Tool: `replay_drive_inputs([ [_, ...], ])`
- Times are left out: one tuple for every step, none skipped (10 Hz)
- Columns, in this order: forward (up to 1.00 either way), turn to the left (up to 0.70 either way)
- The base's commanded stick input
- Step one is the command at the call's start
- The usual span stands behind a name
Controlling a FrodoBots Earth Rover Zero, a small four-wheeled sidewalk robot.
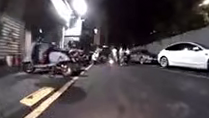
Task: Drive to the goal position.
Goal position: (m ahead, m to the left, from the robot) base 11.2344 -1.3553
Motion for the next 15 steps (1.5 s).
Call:
replay_drive_inputs([
  [0.45,-0.11],
  [0.45,0.0],
  [0.45,0.0],
  [0.45,0.0],
  [0.45,0.0],
  [0.45,0.0],
  [0.45,0.0],
  [0.45,0.0],
  [0.45,0.0],
  [0.45,0.0],
  [0.45,0.0],
  [0.7,0.0],
  [0.7,0.0],
  [0.7,0.0],
  [0.7,0.0],
])
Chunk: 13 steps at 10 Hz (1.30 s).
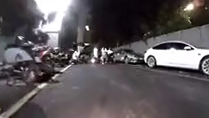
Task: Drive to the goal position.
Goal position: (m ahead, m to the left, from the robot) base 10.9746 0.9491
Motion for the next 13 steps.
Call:
replay_drive_inputs([
  [0.7,0.0],
  [0.7,0.0],
  [0.7,0.0],
  [0.7,0.0],
  [0.7,0.03],
  [0.7,0.14],
  [0.7,0.14],
  [0.7,0.14],
  [0.7,0.12],
  [0.7,0.04],
  [0.7,0.0],
  [0.7,0.0],
  [0.7,0.0],
])
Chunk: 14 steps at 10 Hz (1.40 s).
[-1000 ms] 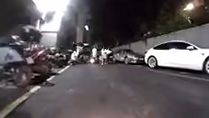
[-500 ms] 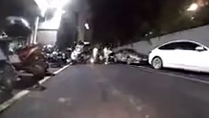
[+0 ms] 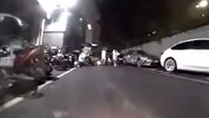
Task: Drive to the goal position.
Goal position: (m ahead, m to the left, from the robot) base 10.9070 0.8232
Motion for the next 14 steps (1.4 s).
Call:
replay_drive_inputs([
  [0.7,0.0],
  [0.7,0.0],
  [0.7,0.0],
  [0.7,0.0],
  [0.7,0.0],
  [0.7,0.0],
  [0.7,0.0],
  [0.7,0.0],
  [0.7,0.0],
  [0.7,0.0],
  [0.7,0.0],
  [0.7,0.0],
  [0.7,0.0],
  [0.7,0.0],
])
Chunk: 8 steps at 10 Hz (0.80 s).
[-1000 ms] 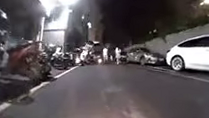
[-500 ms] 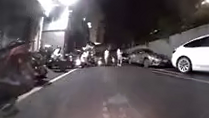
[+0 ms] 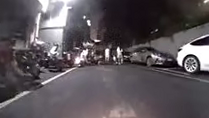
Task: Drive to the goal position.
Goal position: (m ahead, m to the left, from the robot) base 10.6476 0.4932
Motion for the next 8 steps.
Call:
replay_drive_inputs([
  [0.7,-0.12],
  [0.7,-0.14],
  [0.7,-0.14],
  [0.7,-0.14],
  [0.7,-0.14],
  [0.7,-0.14],
  [0.7,-0.14],
  [0.7,0.0],
])
